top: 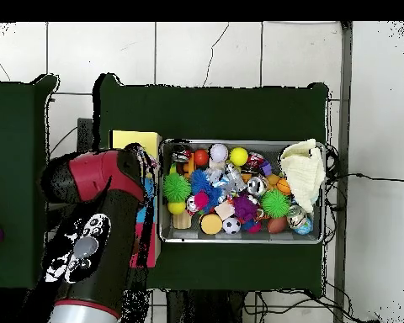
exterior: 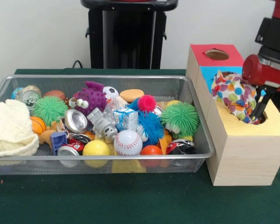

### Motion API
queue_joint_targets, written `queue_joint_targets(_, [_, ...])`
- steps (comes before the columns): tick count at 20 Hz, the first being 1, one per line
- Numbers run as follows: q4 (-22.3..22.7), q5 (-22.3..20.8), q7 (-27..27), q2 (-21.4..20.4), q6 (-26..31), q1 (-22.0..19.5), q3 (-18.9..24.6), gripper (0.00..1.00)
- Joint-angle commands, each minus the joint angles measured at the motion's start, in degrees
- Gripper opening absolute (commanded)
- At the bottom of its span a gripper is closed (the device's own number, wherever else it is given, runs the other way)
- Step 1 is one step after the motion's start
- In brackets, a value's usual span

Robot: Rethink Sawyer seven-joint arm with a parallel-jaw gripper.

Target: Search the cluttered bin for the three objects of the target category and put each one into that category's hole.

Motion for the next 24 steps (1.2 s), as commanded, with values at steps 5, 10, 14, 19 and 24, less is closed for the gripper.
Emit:
queue_joint_targets(5, [8.61, 1.97, 11.93, 3.61, -7.69, -2.18, 6.9, 0.0])
queue_joint_targets(10, [10.13, 0.66, 10.58, 4.69, -12.43, -3.21, 7.43, 0.0])
queue_joint_targets(14, [11.34, -0.45, 9.65, 5.95, -17.31, -4.19, 8.15, 0.0])
queue_joint_targets(19, [12.61, -1.6, 9.1, 7.6, -23.27, -4.98, 9.04, 0.0])
queue_joint_targets(24, [12.96, -2.45, 8.88, 10.04, -29.45, -4.96, 8.9, 0.0])
